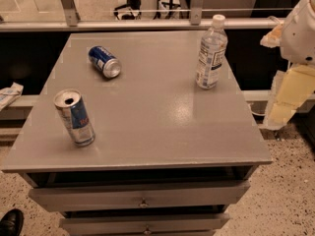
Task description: Knock blue plastic bottle over
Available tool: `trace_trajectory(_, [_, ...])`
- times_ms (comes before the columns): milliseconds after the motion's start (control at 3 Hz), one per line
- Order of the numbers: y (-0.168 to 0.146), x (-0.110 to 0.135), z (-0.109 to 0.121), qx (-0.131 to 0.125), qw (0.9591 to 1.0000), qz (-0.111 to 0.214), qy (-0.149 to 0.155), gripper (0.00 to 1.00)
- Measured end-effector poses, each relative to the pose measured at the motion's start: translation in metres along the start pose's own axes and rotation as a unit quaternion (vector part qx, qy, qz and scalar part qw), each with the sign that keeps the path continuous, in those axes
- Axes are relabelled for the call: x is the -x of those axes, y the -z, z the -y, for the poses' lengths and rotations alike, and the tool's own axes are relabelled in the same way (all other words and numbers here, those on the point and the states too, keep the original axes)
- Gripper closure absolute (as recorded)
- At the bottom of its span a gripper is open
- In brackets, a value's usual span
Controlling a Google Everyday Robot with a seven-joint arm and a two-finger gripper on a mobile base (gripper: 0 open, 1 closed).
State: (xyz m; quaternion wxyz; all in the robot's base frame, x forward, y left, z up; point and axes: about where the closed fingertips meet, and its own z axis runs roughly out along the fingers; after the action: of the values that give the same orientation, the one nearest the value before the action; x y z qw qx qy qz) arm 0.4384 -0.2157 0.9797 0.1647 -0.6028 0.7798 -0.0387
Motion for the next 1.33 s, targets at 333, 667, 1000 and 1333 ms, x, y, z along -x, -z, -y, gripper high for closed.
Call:
trace_trajectory(333, [0.0, 0.0, 0.0, 0.0, 1.0, 0.0, 0.0, 0.0])
trace_trajectory(667, [-0.011, 0.001, 0.023, -0.017, 0.9996, 0.022, -0.008, 0.0])
trace_trajectory(1000, [-0.037, 0.007, 0.07, -0.047, 0.9963, 0.065, -0.03, 0.0])
trace_trajectory(1333, [-0.059, 0.017, 0.115, -0.081, 0.9893, 0.109, -0.053, 0.0])
